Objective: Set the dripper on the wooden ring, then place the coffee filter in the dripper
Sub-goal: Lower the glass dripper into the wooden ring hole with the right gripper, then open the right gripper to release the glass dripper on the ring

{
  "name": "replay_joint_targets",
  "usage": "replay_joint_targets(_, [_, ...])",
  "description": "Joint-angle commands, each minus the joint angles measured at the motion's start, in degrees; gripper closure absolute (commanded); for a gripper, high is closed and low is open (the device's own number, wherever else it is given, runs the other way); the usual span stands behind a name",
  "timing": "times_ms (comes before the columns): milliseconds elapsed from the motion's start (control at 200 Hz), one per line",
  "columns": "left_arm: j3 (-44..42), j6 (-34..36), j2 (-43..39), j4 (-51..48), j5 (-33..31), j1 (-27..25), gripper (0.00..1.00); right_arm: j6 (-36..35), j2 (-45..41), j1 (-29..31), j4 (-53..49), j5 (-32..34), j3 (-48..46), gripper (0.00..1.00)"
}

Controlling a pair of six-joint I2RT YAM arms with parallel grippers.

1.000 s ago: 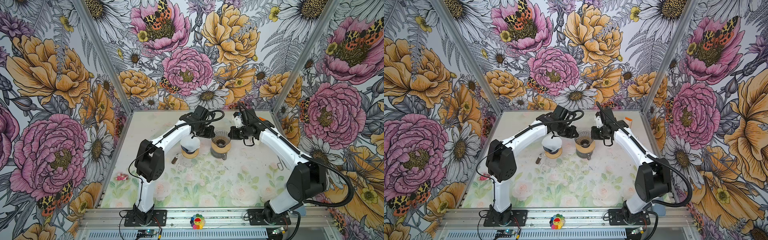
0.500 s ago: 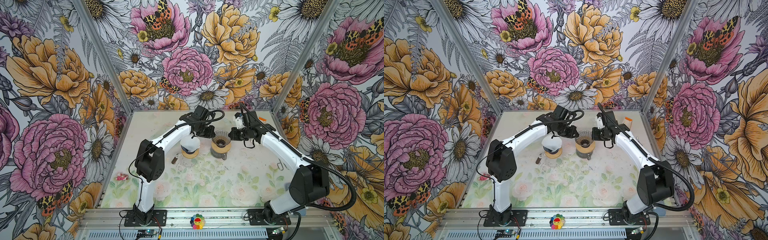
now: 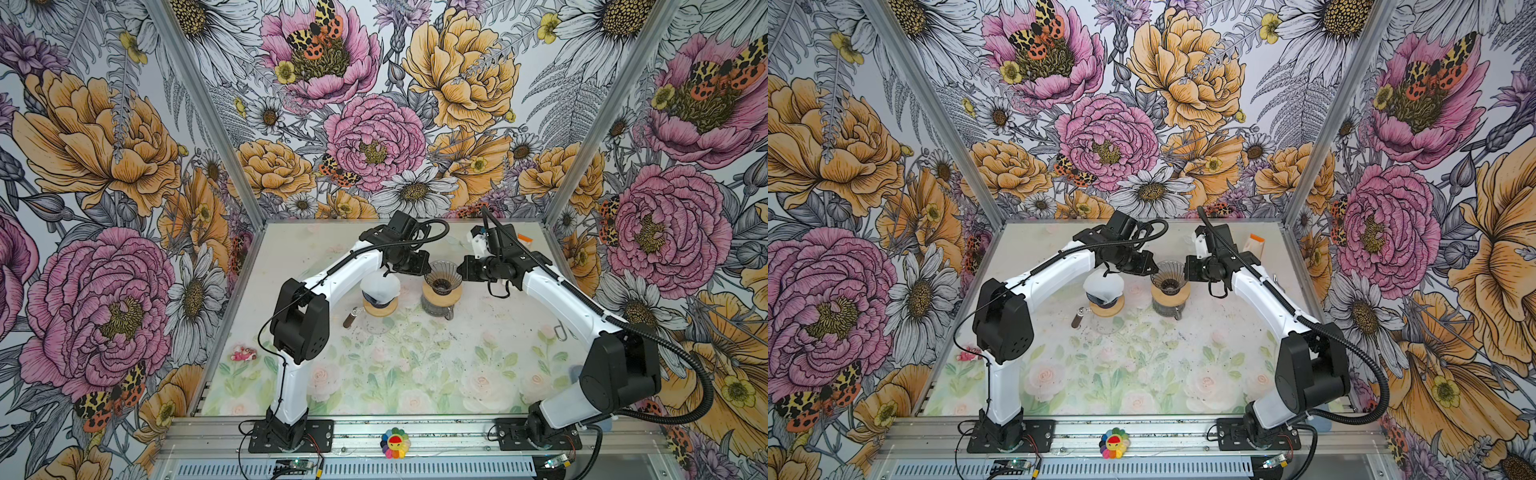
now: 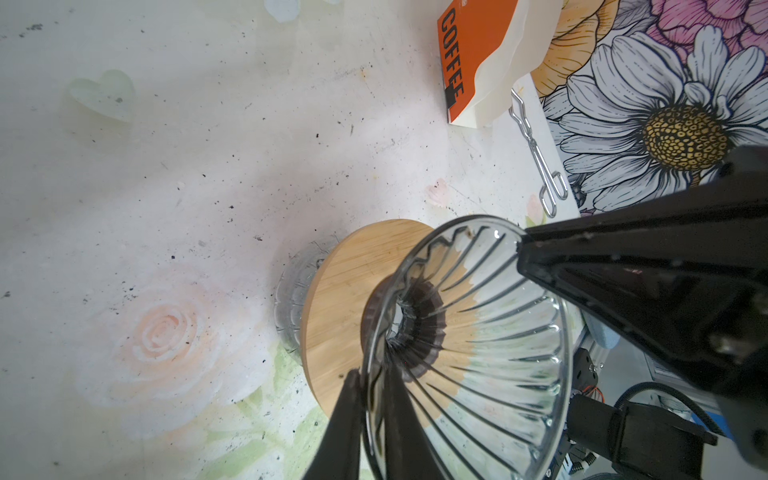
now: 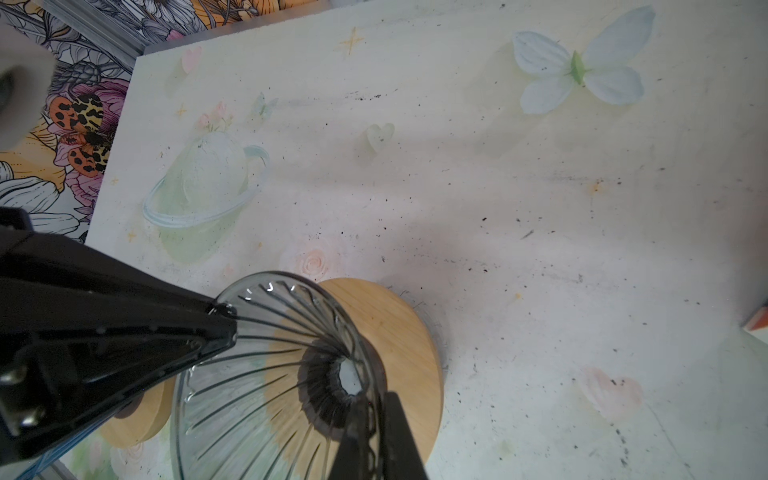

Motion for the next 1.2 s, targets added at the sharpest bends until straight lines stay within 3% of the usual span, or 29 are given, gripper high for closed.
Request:
replay_joint_targets(0, [-1.9,0.7,1.6,-1.2,-0.1,0.2,0.87,-0.7,1.6,0.1,-7.5,2.5,-4.7,0.92])
replay_joint_targets(581, [-1.6,0.7,1.1,-1.2,-0.9,0.2,0.86,-0.6,-0.4,0.1,-4.6,0.2,-6.1,0.91])
replay_joint_targets(961, [2.7,0.2,0.7,-1.2,0.1,0.0,0.77,-0.2,-0.8,0.2,-4.8,-4.8,2.0,0.74])
replay_joint_targets(1196, [4.5,0.2,-0.2,-1.1,0.0,0.0,0.73,-0.6,-2.0,0.1,-5.4,-4.0,4.3,0.65])
